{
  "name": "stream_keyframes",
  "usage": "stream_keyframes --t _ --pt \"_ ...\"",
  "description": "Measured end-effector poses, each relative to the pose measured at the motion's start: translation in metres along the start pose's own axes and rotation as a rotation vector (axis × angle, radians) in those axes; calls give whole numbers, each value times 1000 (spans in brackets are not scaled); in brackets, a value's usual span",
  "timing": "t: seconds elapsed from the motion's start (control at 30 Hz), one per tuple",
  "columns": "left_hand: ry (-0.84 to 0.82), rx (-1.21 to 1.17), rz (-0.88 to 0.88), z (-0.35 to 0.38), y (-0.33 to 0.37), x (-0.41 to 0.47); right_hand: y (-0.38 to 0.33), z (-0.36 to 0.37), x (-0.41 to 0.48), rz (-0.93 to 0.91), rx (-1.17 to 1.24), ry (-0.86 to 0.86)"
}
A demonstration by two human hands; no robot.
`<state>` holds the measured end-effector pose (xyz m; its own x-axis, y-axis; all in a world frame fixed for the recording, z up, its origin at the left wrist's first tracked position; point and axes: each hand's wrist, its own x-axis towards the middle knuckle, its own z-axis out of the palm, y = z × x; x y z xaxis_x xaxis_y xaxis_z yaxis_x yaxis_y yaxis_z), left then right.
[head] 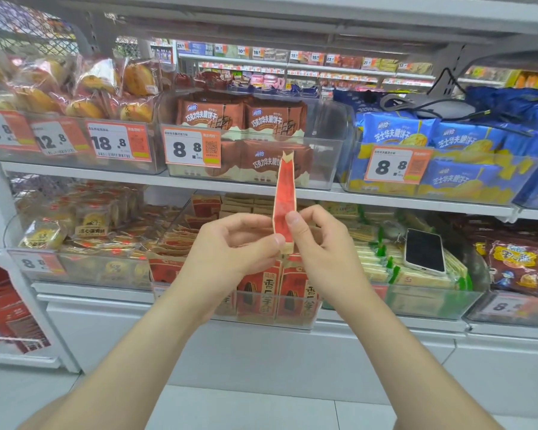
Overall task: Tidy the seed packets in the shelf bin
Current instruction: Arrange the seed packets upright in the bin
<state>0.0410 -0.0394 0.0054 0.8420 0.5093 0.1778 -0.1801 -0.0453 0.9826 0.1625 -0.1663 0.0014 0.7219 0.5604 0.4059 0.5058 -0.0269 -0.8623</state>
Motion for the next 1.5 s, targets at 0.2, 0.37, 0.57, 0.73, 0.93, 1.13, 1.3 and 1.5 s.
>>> stream_keyframes --t 0.2,0.37,0.57,0.73,0.93,1.13,1.3,1.5 --pt "-17 0 -31 -2 0 2 6 1 2 -19 -140 9" --pt "-4 -8 -52 -1 1 3 2 1 2 5 -105 1" --pt "14 -38 -29 -4 4 4 2 -1 1 63 -22 2" --pt "-19 -51 -59 -2 6 2 -3 -2 -4 3 -121 123" --pt "58 -121 -81 -6 4 4 -3 -10 3 198 147 89" --pt "68 -153 -150 -7 7 5 -5 -17 2 406 418 28" --pt "57 -124 -212 -5 9 4 -3 -17 3 398 315 -46" --pt "129 20 -221 1 3 3 -1 -17 -2 361 9 -470"
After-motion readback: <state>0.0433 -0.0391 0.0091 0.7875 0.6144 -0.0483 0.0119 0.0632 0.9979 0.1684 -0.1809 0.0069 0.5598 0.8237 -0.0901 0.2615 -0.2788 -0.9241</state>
